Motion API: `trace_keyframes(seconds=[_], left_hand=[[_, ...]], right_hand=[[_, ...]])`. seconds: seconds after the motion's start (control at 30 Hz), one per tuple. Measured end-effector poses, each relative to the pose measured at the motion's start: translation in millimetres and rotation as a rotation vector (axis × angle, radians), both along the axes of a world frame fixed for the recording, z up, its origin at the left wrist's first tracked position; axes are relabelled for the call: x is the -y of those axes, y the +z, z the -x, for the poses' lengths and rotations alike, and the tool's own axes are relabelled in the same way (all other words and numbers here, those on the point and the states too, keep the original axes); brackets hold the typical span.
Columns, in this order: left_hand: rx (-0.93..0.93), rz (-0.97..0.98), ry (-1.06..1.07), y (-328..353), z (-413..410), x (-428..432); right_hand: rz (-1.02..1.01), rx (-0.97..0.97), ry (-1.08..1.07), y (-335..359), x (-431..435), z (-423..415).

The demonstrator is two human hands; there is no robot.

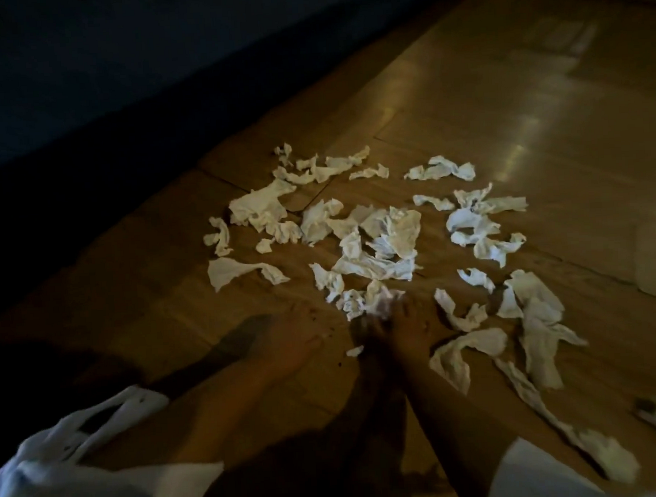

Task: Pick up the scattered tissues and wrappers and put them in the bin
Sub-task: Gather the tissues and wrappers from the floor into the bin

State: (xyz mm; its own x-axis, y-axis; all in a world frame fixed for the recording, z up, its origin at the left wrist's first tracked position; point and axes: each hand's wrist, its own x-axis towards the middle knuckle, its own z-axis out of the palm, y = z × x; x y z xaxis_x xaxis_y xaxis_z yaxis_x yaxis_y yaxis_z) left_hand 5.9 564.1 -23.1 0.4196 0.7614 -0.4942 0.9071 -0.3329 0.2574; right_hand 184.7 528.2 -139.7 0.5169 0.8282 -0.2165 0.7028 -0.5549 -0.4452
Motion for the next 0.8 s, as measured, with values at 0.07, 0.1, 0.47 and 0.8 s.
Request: trace_keyframes(seconds=[0.07,0.1,0.47,0.8], left_hand=[[-0.055,-0.018,-0.045,-13,-2,-13],[-0.05,-0.045,-0.079,-22,-4,-22],[0.115,0.04,-0.197,-77,-58,-18],[0.397,-0.133,-0.12,-93,-35,23]], right_hand=[[0.015,-0.006,0.174,0,15,2],[0.016,0.023,0.25,2,25,1],[-0.291,-0.4,-0.145,22,99,-55],[0.042,0.251,0.294,-7,107,-66]])
